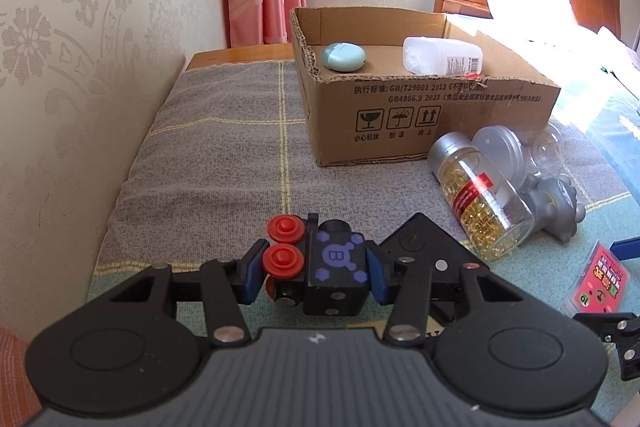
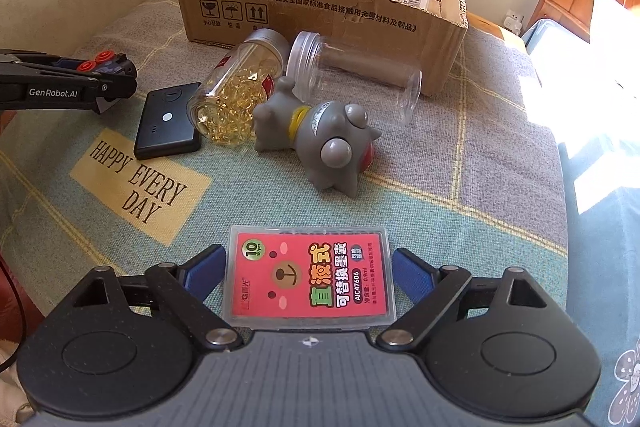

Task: Organize rigid objects
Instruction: 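Lift the block toy with left tool while right tool grasps the pink card pack, then drop the card pack into the box with right tool while left tool drops the block toy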

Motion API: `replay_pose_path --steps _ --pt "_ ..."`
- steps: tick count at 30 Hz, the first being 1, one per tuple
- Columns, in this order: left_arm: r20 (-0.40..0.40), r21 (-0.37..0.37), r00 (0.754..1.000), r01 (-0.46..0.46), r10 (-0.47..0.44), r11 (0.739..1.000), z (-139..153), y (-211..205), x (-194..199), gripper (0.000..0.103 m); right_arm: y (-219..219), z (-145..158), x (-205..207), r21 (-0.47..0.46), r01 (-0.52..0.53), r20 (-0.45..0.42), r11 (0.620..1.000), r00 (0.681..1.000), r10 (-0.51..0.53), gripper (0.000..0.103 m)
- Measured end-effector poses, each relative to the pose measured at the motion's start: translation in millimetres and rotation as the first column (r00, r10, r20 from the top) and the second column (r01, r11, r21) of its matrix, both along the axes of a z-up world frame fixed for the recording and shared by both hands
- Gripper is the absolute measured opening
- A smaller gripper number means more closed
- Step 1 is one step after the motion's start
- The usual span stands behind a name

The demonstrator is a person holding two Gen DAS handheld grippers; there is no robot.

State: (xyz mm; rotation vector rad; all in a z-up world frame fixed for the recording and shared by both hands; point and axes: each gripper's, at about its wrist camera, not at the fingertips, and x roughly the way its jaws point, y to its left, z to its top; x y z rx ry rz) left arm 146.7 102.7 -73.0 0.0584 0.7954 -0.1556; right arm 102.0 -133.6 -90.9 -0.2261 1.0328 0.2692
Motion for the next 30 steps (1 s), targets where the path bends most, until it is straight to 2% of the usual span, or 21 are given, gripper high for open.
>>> replay_pose_path --steps 4,10,22,30 --pt "0.001 0.000 1.000 0.005 -0.005 1.000 1 -1 0 0.049 -3 -3 3 0.035 0.036 -0.017 0.999 0.999 -0.035 0.092" --pt "0.003 -0.005 1.000 0.013 -0.013 1.000 6 0 -1 0.049 0 5 2 0.010 0.010 0.004 1.000 1.000 -0.010 0.092" --pt "0.042 -0.033 0.999 0.033 -0.031 0.999 27 0 -9 0.049 2 59 15 -0.004 -0.068 0.127 0.998 0.990 0.068 0.092" --pt "0.058 -0.038 0.998 0.012 -0.010 0.999 35 5 -8 0.049 13 97 66 0.021 -0.116 0.239 0.993 0.965 0.108 0.092"
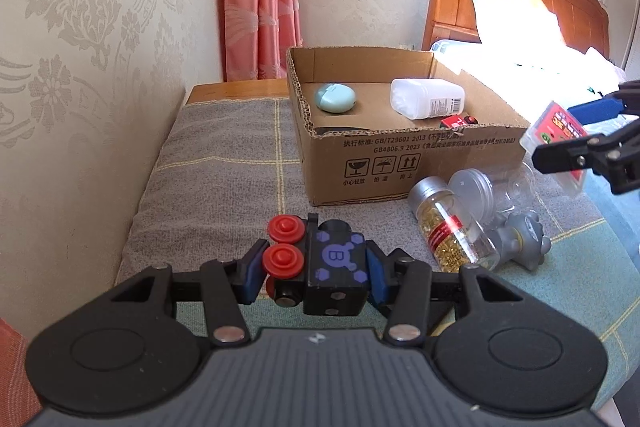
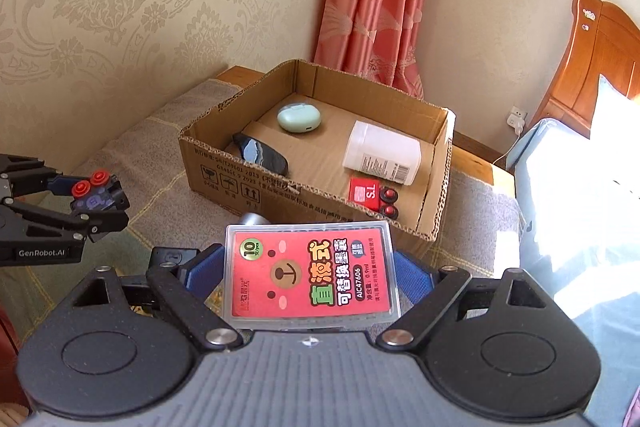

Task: Organize rigid objects
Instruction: 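Drop the card pack into the box with right tool while left tool drops the block toy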

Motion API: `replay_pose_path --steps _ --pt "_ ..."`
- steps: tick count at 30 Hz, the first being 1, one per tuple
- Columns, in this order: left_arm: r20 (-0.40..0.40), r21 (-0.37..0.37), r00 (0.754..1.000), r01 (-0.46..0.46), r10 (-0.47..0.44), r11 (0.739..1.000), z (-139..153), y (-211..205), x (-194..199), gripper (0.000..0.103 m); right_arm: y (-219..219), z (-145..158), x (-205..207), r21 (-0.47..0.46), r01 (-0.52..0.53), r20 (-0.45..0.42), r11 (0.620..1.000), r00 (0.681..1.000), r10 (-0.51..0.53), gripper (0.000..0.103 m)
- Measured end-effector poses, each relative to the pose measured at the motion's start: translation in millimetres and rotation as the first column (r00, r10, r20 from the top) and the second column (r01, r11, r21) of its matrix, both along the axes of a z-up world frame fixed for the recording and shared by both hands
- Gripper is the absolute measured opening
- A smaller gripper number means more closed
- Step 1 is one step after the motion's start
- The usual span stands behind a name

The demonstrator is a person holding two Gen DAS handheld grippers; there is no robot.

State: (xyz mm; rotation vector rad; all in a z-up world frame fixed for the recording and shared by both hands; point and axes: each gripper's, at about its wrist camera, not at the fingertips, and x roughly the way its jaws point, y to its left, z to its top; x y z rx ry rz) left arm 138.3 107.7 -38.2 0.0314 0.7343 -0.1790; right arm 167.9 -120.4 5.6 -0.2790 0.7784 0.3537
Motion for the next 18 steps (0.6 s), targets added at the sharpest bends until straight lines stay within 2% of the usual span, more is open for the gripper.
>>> replay_pose_path --steps 6,10,12,13,18 --pt "0.013 0.008 0.999 -0.032 0.032 0.999 7 3 3 0.049 18 8 54 0.019 -0.021 0.034 1.000 0.999 0.020 0.092" --pt "0.021 0.016 0.999 -0.044 0.043 0.999 12 1 3 0.049 26 1 85 0.057 -0.012 0.035 0.998 0.999 0.010 0.092" --pt "0.023 0.019 0.999 -0.046 0.046 0.999 14 0 5 0.049 27 -6 98 0.071 0.004 0.016 0.997 1.000 -0.005 0.098" --pt "0.025 0.020 0.999 -0.046 0.045 0.999 15 -1 5 0.049 27 -9 101 0.068 0.022 0.004 0.997 1.000 -0.022 0.103" --pt "0.030 0.024 0.999 -0.039 0.038 0.999 19 -5 9 0.049 11 -15 85 0.121 0.064 -0.022 0.991 0.998 -0.062 0.103"
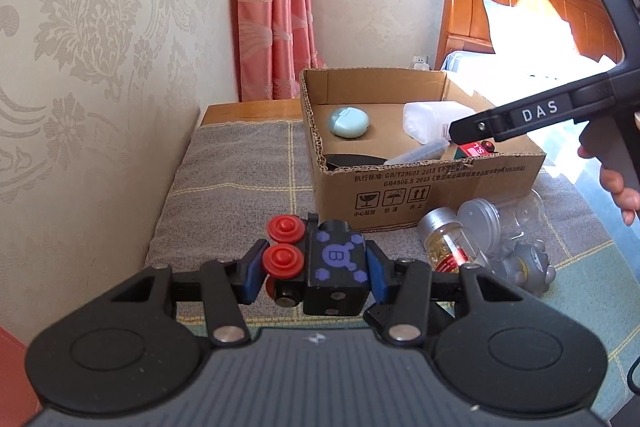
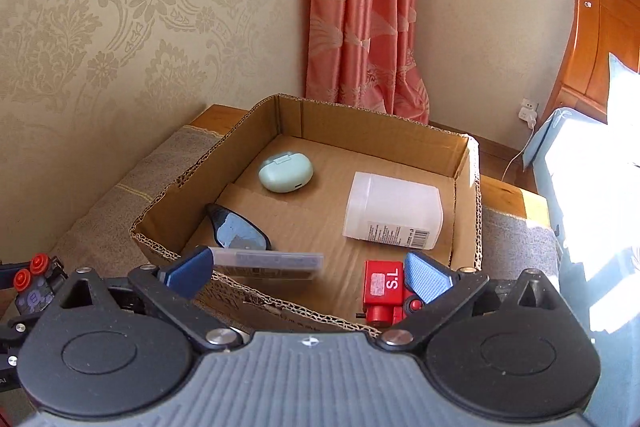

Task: Organize rigid objects
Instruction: 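Drop the card pack into the box with right tool while left tool drops the block toy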

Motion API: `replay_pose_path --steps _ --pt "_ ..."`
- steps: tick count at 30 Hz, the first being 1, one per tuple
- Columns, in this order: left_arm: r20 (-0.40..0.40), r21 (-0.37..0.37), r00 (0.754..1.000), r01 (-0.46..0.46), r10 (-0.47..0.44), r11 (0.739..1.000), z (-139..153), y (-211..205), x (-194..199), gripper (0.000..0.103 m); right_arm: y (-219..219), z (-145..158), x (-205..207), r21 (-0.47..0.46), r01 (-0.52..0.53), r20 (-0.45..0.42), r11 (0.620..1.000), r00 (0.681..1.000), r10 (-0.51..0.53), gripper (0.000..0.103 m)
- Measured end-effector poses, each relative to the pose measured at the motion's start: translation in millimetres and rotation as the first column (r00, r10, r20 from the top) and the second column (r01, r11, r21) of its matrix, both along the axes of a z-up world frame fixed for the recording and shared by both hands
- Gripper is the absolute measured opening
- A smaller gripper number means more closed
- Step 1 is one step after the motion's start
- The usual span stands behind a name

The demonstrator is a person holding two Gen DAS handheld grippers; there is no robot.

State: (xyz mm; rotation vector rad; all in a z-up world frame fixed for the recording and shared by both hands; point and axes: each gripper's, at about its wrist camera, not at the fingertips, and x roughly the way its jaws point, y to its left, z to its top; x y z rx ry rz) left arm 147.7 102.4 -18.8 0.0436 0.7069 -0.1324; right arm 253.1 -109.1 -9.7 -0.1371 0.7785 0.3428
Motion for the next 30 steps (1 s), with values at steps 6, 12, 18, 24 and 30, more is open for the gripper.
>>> replay_pose_path --steps 6,12,18,24,30 --pt "0.021 0.007 1.000 0.017 -0.018 1.000 13 -10 10 0.049 -24 0 -29 0.043 0.082 -0.055 0.996 0.995 -0.080 0.103" --pt "0.057 0.010 0.998 0.039 -0.040 0.999 29 -28 29 0.049 -41 -11 -55 0.050 0.163 -0.093 0.985 0.983 -0.158 0.103" --pt "0.076 0.007 0.995 0.058 -0.058 0.998 35 -52 67 0.049 -51 -15 -73 0.026 0.193 -0.071 0.981 0.979 -0.190 0.103" --pt "0.044 0.020 0.996 0.075 -0.076 0.997 28 -76 115 0.049 -69 -19 -78 0.033 0.209 -0.073 0.977 0.976 -0.206 0.103" --pt "0.050 0.017 0.998 0.049 -0.049 0.999 28 -89 145 0.077 -86 -23 -75 0.025 0.251 -0.072 0.968 0.966 -0.248 0.103"
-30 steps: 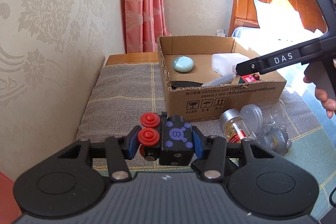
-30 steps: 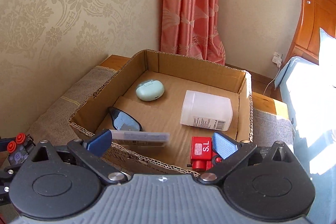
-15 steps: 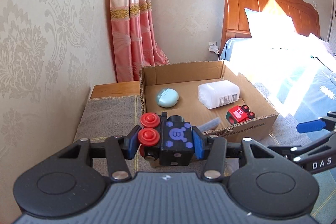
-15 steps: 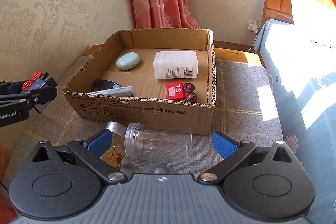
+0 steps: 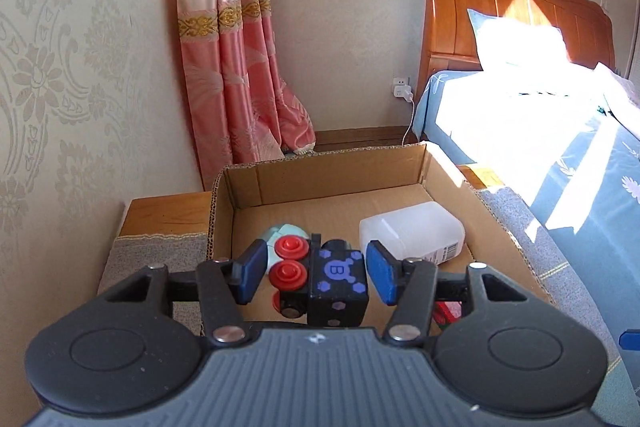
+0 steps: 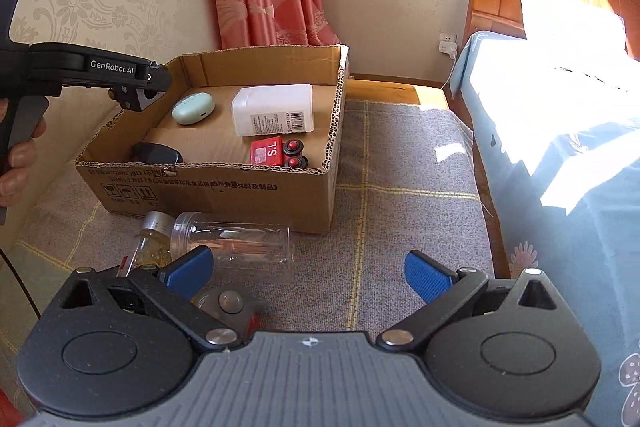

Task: Organize rigid objects
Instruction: 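Drop the card pack into the box with right tool while left tool drops the block toy, then move left tool to the black power bank and close on it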

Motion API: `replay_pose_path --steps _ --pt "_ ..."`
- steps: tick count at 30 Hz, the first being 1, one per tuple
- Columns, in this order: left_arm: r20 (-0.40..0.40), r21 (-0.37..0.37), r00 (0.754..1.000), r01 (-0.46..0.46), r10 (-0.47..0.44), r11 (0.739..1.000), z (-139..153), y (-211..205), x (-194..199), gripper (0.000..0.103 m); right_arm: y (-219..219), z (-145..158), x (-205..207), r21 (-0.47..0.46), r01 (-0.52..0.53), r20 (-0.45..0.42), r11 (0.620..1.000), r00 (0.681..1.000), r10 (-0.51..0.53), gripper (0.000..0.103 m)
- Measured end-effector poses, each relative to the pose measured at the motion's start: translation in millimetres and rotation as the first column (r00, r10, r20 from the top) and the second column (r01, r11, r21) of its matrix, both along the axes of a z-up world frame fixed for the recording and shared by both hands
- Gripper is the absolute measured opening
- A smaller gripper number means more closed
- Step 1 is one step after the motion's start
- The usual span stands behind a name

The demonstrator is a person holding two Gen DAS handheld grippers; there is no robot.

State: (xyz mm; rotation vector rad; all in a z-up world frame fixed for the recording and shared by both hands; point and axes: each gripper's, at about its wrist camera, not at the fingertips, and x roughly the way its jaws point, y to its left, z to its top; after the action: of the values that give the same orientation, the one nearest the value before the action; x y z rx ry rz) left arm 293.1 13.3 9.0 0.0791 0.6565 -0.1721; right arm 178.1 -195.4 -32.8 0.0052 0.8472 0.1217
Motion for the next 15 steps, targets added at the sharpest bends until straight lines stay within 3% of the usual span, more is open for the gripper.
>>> replay_pose_path --steps 2,15 --pt "0.029 0.018 0.999 -0.026 0.025 1.000 3 -1 -1 0.103 -5 -2 0 0.011 0.006 -0.002 1.000 1.000 -0.006 0.103" --pt "0.006 0.065 1.000 -0.008 0.008 0.998 0 9 -62 0.102 -4 2 -10 0.014 0.022 0.010 1.000 1.000 -0.022 0.103"
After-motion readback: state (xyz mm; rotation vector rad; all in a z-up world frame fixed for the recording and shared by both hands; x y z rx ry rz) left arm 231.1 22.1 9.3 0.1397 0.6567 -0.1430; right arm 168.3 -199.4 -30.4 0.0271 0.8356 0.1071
